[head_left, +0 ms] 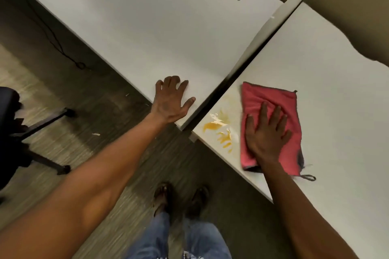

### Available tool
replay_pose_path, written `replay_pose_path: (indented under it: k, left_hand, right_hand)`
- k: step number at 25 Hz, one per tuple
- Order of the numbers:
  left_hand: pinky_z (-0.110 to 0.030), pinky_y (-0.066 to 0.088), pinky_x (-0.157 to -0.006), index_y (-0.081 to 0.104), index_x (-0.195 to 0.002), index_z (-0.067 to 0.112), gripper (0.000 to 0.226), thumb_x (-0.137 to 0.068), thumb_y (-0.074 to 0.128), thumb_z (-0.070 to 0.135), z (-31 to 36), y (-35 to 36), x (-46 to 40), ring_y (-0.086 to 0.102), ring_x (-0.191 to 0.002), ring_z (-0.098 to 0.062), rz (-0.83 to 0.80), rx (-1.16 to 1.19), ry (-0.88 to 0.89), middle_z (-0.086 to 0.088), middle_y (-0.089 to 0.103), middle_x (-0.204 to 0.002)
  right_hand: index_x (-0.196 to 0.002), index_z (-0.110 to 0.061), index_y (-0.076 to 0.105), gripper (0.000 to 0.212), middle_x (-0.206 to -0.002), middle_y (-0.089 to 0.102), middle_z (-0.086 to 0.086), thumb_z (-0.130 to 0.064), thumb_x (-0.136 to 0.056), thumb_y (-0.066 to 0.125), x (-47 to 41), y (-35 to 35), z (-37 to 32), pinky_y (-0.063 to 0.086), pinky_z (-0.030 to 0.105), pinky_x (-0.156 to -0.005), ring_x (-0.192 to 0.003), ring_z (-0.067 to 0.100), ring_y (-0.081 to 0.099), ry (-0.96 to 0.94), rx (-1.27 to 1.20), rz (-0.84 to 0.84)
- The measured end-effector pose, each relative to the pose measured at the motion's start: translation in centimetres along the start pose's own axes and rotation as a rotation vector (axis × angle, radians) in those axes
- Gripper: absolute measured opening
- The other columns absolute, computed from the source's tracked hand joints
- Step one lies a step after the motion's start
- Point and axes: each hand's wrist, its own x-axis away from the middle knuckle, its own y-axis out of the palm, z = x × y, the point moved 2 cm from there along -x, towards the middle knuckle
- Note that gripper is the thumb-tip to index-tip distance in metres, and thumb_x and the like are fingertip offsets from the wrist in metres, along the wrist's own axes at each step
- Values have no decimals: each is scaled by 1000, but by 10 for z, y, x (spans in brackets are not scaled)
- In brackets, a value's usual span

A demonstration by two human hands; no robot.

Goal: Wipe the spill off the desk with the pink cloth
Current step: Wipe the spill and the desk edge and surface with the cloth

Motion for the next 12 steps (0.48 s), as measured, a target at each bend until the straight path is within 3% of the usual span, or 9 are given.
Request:
replay_pose_path:
  k: [2, 4, 7, 9, 12]
  left_hand:
    - [-55, 22, -116, 37, -150, 19, 74, -94, 31, 66, 0, 3, -5, 33, -139, -35, -23, -33, 42, -16, 42, -146]
    - [-55, 9, -123, 27, -157, 23, 76, -95, 25, 67, -2, 9, -6, 13, -153, -33, -47, -21, 78, -15, 26, -161]
    - [-55, 0, -125, 10, -161, 29, 77, -96, 15, 70, -7, 13, -10, -10, -156, -30, -70, -39, 97, -8, 1, -170]
    - [-55, 0, -125, 5, -161, 32, 75, -96, 12, 69, -7, 15, -11, -14, -156, -29, -89, -43, 115, -4, -7, -170]
    - [-55, -2, -125, 0, -160, 36, 72, -97, 9, 68, -4, 18, -12, -14, -156, -27, -99, -65, 130, -1, -11, -170]
  right_hand:
    - [-163, -36, 9, 77, -172, 11, 12, -69, -94, 19, -4, 5, -31, 8, 69, -121, -157, 41, 9, -3, -17, 4]
    - [-164, -33, 7, 77, -172, 11, 13, -68, -96, 18, 11, 8, -38, 8, 65, -122, -157, 41, 10, -196, 55, -3]
    - [-163, -38, 3, 73, -174, 6, 5, -67, -98, 17, 39, -4, -2, 8, 60, -125, -159, 33, 5, -474, 165, -49]
    - [-162, -44, 0, 70, -174, 2, 0, -69, -98, 14, 29, -12, 24, 7, 60, -126, -160, 29, 2, -443, 153, -68]
    - [-161, -44, 0, 74, -174, 5, 4, -75, -95, 8, -5, -11, 17, 7, 64, -124, -159, 32, 5, -187, 50, -11]
